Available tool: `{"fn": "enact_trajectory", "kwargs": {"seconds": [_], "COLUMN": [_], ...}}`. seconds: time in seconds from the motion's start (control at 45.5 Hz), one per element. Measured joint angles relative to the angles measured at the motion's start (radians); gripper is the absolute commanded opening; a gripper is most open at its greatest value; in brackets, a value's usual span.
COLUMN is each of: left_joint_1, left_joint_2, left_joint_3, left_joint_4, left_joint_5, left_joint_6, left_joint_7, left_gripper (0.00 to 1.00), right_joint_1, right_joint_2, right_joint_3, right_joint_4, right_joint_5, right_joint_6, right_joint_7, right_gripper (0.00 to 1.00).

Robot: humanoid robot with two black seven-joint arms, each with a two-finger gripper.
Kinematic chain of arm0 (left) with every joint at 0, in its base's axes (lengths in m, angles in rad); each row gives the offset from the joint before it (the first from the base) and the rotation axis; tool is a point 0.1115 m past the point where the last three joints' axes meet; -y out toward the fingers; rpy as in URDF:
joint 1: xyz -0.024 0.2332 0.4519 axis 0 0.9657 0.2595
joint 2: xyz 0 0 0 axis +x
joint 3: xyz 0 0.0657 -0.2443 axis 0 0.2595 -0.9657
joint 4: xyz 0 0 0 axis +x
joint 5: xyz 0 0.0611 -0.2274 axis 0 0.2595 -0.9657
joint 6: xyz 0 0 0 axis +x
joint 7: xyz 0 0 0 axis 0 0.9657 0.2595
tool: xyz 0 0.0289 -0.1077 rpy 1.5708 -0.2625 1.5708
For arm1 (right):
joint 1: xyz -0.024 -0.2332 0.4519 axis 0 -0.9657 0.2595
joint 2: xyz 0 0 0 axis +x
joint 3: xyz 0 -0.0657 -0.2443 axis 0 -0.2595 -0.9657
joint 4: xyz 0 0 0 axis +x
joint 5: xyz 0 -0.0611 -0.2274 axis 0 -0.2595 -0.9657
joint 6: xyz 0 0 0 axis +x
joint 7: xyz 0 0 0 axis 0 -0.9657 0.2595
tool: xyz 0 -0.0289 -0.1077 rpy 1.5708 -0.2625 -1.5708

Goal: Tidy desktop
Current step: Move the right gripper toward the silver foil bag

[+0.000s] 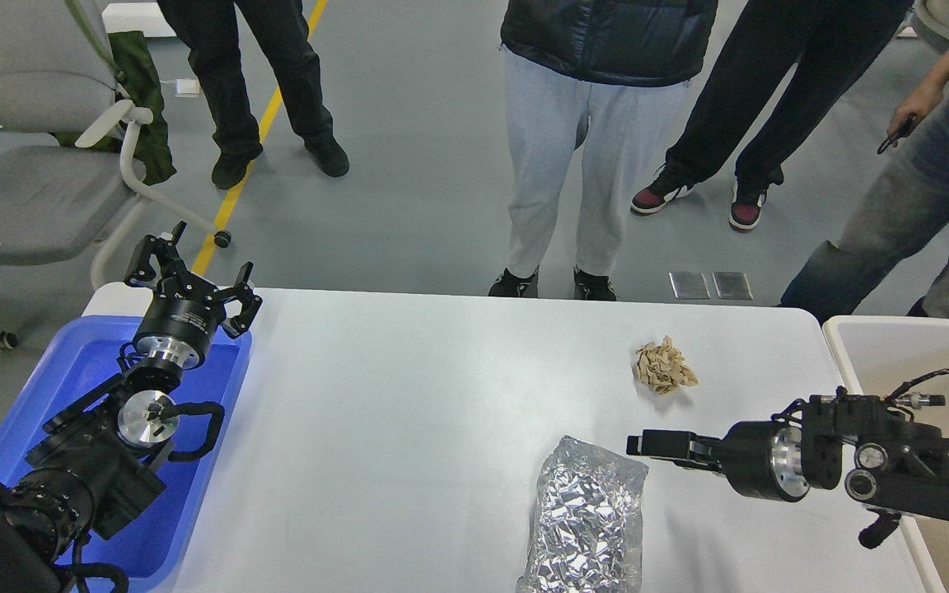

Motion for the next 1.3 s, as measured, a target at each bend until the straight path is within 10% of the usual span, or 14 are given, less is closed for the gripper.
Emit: {"fn": "enact_trajectory", "kwargs": {"seconds": [1.297], "left_joint_1": [0.000], "left_joint_2": [0.000], "left_joint_3": [0.000], "left_joint_4": [0.000], "left_joint_5": [0.000], "left_joint_6": [0.000], "left_joint_7": [0.000], "left_gripper": [1.00], "right_joint_1": [-0.170], "right_joint_2": [0.157], "right_joint_3": [-0.002], "right_joint_4": [-0.153], "right_joint_5": [-0.072], "right_joint_6": [-0.097], "right_joint_7": [0.023], "right_gripper": [0.86]}}
